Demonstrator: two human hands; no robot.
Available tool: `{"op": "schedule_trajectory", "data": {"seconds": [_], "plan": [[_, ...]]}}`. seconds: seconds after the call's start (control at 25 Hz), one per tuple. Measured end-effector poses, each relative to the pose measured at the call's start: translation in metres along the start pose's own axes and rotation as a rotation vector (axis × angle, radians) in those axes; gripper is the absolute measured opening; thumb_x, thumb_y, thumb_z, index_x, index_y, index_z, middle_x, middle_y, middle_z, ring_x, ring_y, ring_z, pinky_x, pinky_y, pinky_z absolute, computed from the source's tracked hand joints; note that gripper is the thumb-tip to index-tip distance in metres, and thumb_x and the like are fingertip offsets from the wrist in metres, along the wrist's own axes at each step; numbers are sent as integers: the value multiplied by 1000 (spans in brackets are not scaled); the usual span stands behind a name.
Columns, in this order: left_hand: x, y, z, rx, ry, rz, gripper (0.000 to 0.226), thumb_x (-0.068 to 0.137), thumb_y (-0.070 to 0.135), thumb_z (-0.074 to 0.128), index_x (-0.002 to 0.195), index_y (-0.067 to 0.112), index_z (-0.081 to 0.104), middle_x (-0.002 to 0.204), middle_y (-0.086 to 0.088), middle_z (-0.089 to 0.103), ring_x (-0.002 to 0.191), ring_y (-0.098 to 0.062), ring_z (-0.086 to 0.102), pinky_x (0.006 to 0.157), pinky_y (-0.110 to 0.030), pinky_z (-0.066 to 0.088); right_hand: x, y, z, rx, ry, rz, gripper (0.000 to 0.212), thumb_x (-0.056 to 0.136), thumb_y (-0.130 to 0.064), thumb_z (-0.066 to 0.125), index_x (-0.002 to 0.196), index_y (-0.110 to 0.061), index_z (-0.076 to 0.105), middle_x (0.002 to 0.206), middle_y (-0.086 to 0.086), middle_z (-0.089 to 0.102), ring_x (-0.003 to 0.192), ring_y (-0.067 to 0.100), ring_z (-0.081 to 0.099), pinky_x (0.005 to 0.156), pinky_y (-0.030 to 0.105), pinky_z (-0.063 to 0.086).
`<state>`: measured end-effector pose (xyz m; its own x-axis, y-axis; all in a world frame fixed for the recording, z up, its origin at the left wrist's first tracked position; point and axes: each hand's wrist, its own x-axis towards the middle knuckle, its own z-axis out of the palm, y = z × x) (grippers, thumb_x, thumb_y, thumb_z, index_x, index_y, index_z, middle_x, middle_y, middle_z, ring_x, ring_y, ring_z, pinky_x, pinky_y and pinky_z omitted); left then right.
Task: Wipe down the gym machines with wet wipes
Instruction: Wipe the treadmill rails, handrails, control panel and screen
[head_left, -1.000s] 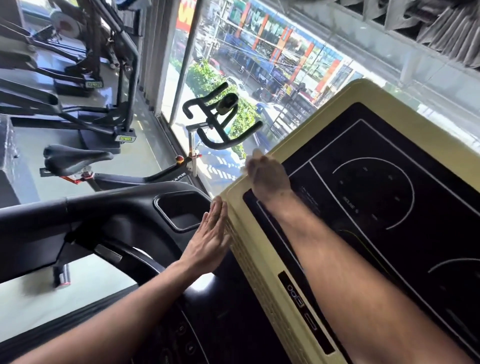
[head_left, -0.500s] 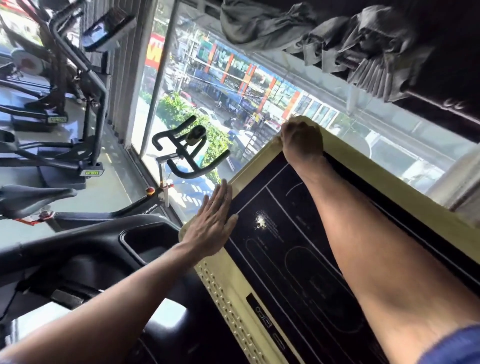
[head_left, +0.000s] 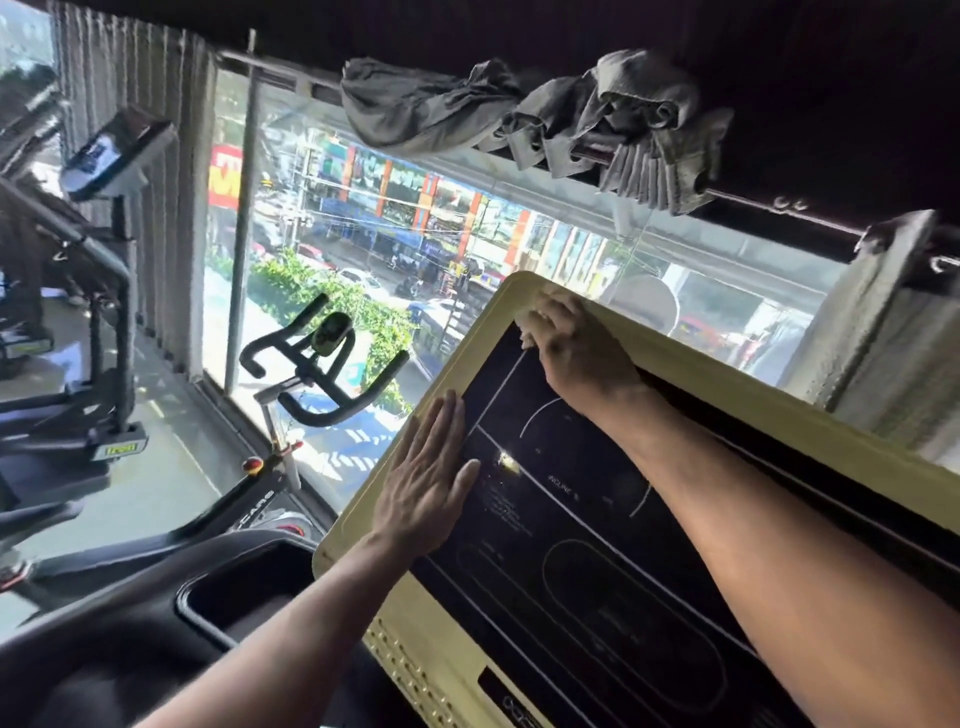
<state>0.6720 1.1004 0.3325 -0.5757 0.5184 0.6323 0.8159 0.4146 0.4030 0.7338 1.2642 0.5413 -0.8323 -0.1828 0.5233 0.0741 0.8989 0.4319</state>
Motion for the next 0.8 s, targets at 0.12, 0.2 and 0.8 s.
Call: {"op": "schedule_trajectory", "data": {"seconds": [0.12, 0.2, 0.8], "plan": [[1, -3, 4, 19, 22, 18, 71, 108, 55, 12, 165, 17, -4, 173, 1, -13, 159, -14, -10, 128, -33, -8, -12, 5, 3, 18, 32, 4, 21, 100, -6, 59, 119, -2, 67, 133, 20, 61, 129, 33, 55, 100, 41, 55], [2, -1, 3, 27, 18, 25, 72, 108, 55, 12, 164, 16, -6, 172, 0, -15, 159, -16, -10, 128, -34, -7, -20, 2, -5, 36, 67, 22, 21, 100, -11, 60, 117, -2, 70, 118, 11, 61, 110, 27, 60, 87, 36, 59], [109, -58, -32, -148, -55, 485, 66, 111, 41, 25, 163, 4, 9, 173, -12, -3, 160, -29, 1, 130, -39, 3, -40, -10, -33, -46, 59, 433, 29, 83, 3, 73, 106, -13, 67, 90, 2, 53, 58, 13, 40, 45, 24, 35]]}}
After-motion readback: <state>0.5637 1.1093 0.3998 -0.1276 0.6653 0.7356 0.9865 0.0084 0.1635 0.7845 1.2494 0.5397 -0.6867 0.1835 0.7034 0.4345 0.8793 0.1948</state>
